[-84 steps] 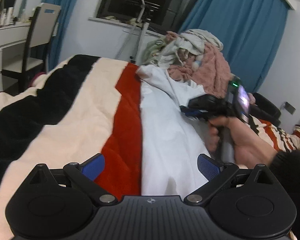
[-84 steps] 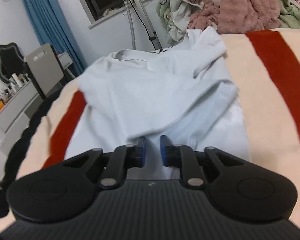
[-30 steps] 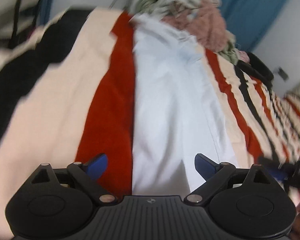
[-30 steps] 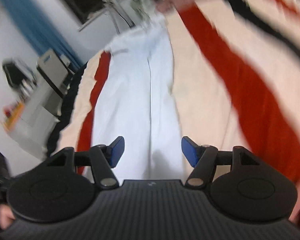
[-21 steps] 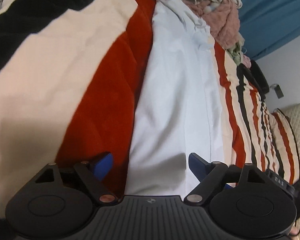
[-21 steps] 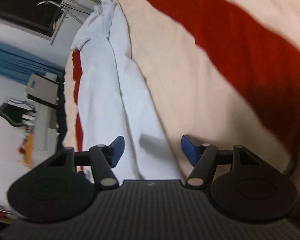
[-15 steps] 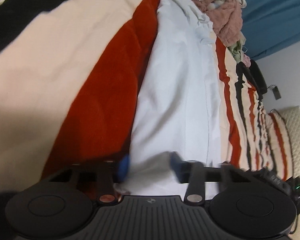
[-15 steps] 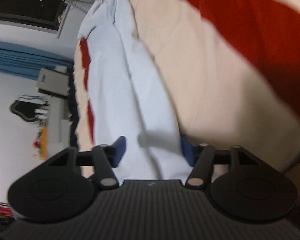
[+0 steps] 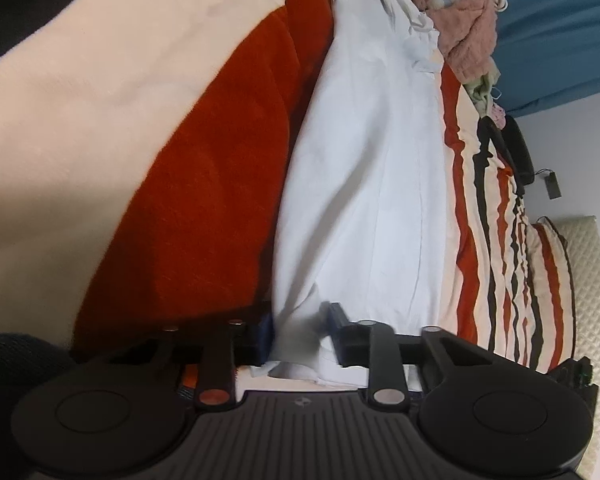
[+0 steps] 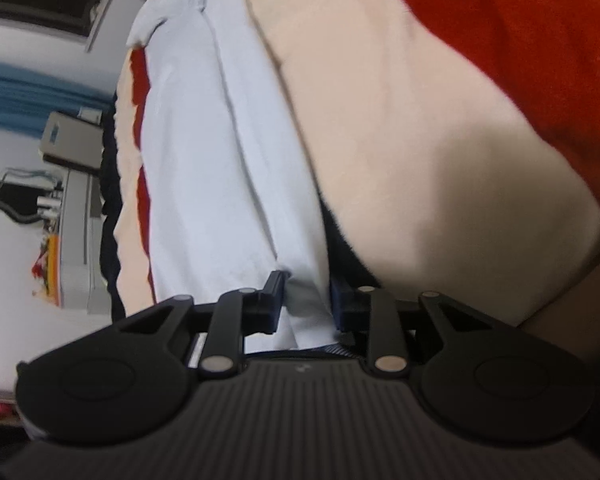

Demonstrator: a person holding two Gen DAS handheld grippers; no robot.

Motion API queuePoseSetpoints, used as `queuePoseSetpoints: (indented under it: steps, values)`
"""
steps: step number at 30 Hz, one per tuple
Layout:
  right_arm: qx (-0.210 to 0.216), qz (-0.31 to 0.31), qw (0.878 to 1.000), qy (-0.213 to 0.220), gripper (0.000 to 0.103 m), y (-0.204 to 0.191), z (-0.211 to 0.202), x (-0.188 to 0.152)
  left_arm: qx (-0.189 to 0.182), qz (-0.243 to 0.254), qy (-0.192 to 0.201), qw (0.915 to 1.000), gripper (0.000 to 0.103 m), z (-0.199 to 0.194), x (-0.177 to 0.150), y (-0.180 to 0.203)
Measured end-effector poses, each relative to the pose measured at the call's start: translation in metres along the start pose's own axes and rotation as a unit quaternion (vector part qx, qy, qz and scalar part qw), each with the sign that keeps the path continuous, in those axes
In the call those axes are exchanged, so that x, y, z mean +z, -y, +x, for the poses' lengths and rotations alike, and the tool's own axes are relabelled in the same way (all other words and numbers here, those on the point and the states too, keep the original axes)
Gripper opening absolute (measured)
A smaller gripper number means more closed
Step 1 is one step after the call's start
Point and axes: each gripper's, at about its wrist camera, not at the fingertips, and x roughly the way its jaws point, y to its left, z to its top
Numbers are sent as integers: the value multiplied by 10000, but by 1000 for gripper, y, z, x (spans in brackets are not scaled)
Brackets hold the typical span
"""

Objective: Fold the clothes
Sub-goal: 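Grasp the hem end of the white shirt strip with both grippers, then lift the hem end with both grippers and fold it toward the collar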

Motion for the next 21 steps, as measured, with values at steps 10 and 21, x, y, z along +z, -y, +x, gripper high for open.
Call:
queuePoseSetpoints:
  steps: [10,21]
  values:
    - [816,-393,9917,910,8,-62,-63,42,-1190,-202,450,9917,8,-45,31,27]
    - [1400,-1116,9722,1507,7,-91,-154,32,-1534,388,1080,9815,6,-136,12,96]
